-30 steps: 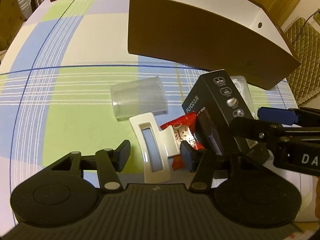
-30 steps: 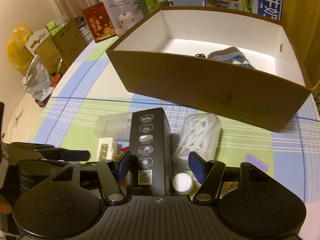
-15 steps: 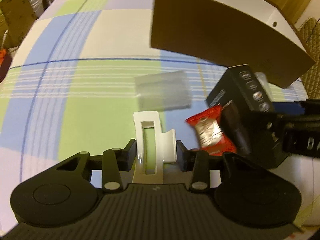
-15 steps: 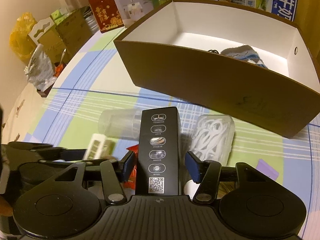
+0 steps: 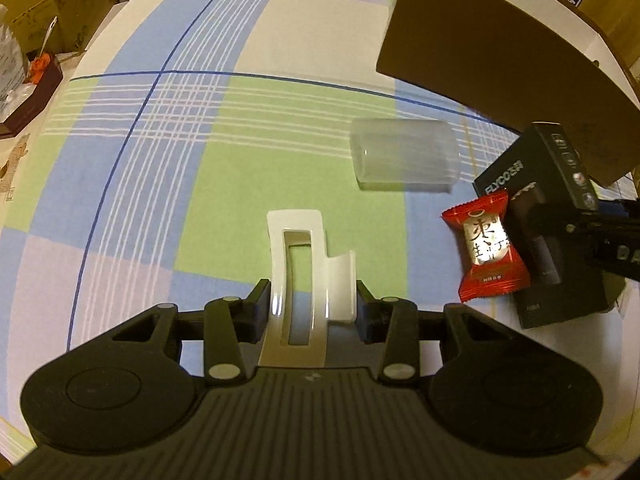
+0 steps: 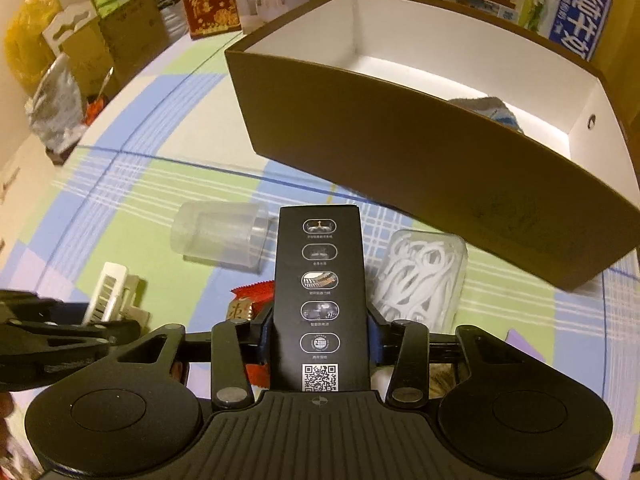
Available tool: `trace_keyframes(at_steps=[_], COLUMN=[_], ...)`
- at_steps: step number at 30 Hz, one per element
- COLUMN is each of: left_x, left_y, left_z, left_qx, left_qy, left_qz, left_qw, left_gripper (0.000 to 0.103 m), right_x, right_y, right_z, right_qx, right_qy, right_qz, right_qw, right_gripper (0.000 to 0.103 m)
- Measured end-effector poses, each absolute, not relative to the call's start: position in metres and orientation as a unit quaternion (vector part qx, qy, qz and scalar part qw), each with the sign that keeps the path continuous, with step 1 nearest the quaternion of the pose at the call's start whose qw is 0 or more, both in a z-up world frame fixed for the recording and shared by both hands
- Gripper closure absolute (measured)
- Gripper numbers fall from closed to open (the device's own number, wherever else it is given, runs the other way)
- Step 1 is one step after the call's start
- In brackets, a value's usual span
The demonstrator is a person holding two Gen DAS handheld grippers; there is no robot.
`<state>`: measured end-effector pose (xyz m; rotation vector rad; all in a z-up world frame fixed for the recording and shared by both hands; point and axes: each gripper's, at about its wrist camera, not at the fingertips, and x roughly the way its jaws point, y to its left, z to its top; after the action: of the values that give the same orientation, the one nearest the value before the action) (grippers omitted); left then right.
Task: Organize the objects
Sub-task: 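Grasp the black FLYCO box with the right tool while the left tool grasps the white plastic holder, then carry the FLYCO box in the right tool while the left tool carries the white holder into the brown box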
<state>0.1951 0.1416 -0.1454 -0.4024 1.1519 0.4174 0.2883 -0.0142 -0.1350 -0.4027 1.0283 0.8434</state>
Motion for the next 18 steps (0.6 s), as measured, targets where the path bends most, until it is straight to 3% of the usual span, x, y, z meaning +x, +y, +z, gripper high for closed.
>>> trace_keyframes(at_steps=[18], left_x=[0.19], left_y=[0.137], left_z=[-0.109], left_qx=[-0.166], left_qy=[0.496], left_qz=[0.187], left_qw=[0.831], left_gripper=[0.067], right_x=[0.289], right_y=[-0.057], right_z=[-0.083], right_qx=[-0.088], right_qy=[0.473], right_qz=[0.396], right_qw=[0.782], right_gripper=[0.063])
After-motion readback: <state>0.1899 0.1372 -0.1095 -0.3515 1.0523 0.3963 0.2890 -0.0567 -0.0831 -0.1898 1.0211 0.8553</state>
